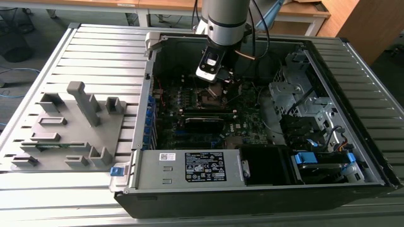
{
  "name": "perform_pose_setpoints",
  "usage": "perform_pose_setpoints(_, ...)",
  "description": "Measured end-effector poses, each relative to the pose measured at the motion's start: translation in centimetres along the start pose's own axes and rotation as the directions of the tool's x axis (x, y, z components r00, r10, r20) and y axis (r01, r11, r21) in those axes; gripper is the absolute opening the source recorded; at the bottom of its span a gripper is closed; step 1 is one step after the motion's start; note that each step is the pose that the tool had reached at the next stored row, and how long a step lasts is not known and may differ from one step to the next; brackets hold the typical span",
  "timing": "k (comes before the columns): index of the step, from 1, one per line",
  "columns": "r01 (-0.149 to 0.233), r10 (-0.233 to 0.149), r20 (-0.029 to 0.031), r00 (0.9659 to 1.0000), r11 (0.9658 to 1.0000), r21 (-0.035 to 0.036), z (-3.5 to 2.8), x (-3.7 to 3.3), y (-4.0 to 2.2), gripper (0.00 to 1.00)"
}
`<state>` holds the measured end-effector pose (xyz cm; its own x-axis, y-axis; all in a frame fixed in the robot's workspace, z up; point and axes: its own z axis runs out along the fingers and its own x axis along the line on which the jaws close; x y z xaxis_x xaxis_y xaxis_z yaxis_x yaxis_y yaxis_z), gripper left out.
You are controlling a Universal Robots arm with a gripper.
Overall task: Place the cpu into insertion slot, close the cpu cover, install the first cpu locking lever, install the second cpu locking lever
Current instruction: 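Place the cpu into insertion slot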
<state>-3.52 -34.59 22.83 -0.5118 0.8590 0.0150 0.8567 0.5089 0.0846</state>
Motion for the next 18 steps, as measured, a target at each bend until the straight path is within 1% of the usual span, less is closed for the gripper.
perform_pose_setpoints(5,-0.003,0.003,0.0003,1.0000,1.0000,0.0000,0.00,0.00,0.00,0.54)
perform_pose_setpoints(6,-0.012,0.012,0.0010,0.9999,0.9999,-0.0002,0.02,0.00,0.00,0.54)
perform_pose_setpoints(8,-0.040,0.040,0.0034,0.9992,0.9992,-0.0007,0.06,0.01,-0.01,0.54)
perform_pose_setpoints(10,-0.073,0.073,0.0062,0.9973,0.9973,-0.0014,0.10,0.00,-0.01,0.54)
perform_pose_setpoints(12,-0.108,0.108,0.0091,0.9941,0.9941,-0.0021,0.13,0.00,-0.01,0.54)
perform_pose_setpoints(14,-0.144,0.144,0.0120,0.9895,0.9895,-0.0031,0.17,0.00,-0.02,0.54)
perform_pose_setpoints(16,-0.179,0.179,0.0149,0.9837,0.9839,-0.0040,0.20,0.00,-0.02,0.54)
perform_pose_setpoints(18,-0.212,0.212,0.0177,0.9770,0.9772,-0.0050,0.23,0.00,-0.02,0.54)
